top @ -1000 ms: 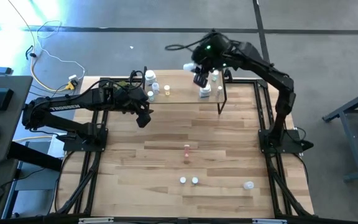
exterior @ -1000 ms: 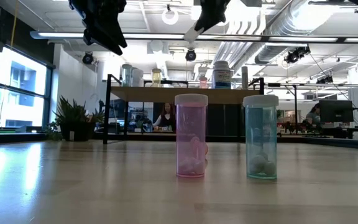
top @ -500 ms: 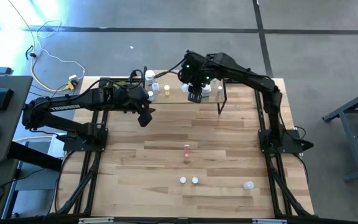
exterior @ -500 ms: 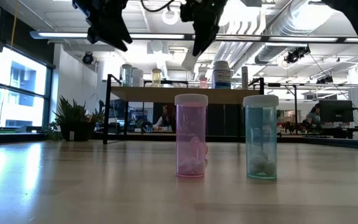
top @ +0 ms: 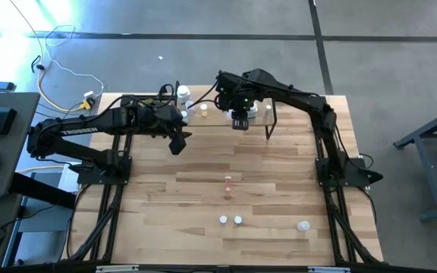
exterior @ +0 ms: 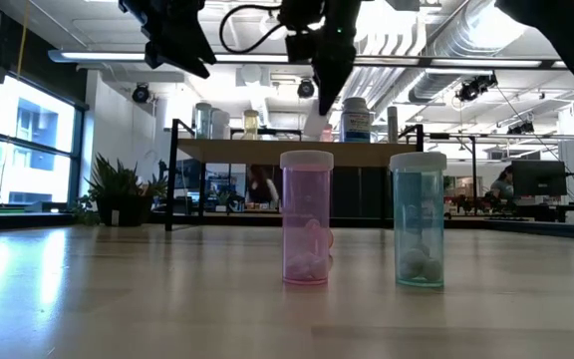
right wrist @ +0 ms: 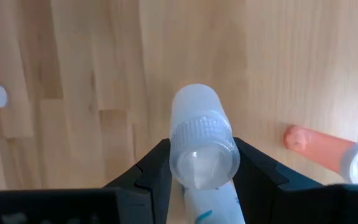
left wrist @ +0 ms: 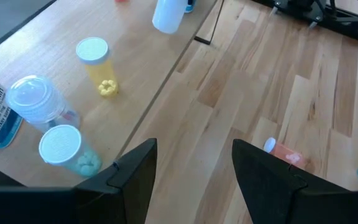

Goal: Pick and place medicine bottles onto shelf by color
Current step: Put the left small white pill bottle on the shelf

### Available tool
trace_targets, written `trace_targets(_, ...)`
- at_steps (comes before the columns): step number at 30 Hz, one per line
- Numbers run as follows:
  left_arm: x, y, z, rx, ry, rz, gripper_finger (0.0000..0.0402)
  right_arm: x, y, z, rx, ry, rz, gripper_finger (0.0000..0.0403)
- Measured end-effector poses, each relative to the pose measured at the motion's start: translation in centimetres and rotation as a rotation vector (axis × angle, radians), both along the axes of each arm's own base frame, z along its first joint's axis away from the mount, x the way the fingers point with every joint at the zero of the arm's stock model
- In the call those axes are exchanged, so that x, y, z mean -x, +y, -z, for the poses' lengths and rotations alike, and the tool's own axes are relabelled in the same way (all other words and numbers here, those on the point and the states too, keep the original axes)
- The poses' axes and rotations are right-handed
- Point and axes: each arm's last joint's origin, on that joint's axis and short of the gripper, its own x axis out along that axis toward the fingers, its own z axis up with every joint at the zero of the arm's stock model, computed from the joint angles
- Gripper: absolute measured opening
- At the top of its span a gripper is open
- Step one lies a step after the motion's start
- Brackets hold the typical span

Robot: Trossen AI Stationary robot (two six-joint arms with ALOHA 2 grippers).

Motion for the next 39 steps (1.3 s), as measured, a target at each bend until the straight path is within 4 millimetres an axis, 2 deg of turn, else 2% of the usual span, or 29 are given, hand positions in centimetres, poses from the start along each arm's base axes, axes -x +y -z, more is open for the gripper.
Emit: trace_targets(39, 0.01, 0.00, 0.01, 0.000, 0.002, 0.000, 0.0200, 0.56, 0.48, 0.32, -0.034, 0.078, 0.002, 0.0126)
